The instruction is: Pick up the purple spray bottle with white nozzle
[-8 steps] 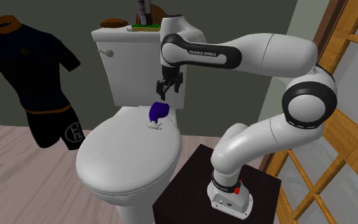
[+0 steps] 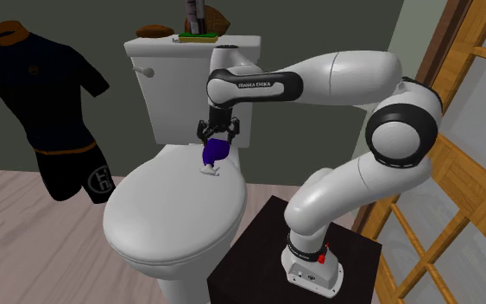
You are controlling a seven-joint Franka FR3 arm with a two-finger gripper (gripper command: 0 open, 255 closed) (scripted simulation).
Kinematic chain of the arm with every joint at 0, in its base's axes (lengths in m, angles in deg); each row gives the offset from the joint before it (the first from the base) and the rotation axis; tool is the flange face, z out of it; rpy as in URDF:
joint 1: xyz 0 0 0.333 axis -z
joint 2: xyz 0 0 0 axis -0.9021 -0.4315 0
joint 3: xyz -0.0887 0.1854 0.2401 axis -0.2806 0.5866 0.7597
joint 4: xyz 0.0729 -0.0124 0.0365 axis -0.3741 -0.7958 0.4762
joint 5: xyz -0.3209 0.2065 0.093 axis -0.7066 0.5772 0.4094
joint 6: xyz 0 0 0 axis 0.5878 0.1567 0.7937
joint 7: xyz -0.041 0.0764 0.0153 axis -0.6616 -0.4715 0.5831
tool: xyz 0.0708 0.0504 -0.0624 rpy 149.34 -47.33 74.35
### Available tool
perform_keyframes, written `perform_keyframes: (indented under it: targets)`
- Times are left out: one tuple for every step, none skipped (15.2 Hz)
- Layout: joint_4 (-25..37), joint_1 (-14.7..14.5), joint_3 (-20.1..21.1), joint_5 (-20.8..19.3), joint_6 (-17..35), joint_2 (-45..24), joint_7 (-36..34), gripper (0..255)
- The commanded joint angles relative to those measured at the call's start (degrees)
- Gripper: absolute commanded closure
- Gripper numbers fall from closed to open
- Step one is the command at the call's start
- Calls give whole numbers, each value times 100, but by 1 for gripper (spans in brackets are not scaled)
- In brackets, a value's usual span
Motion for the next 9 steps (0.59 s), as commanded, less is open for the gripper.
perform_keyframes:
  targets:
    - [-153, 127, 123, 303, 466, -215, -750, 0]
    - [-218, 181, 185, 449, 715, -350, -1090, 0]
    - [-275, 233, 247, 596, 970, -493, -1424, 0]
    - [-313, 272, 295, 707, 1166, -607, -1673, 0]
    - [-376, 269, 298, 717, 1248, -627, -1660, 0]
    - [-438, 265, 300, 727, 1331, -648, -1647, 0]
    - [-499, 261, 302, 737, 1414, -671, -1634, 0]
    - [-559, 256, 304, 748, 1497, -696, -1620, 0]
    - [-617, 252, 306, 759, 1582, -722, -1606, 0]
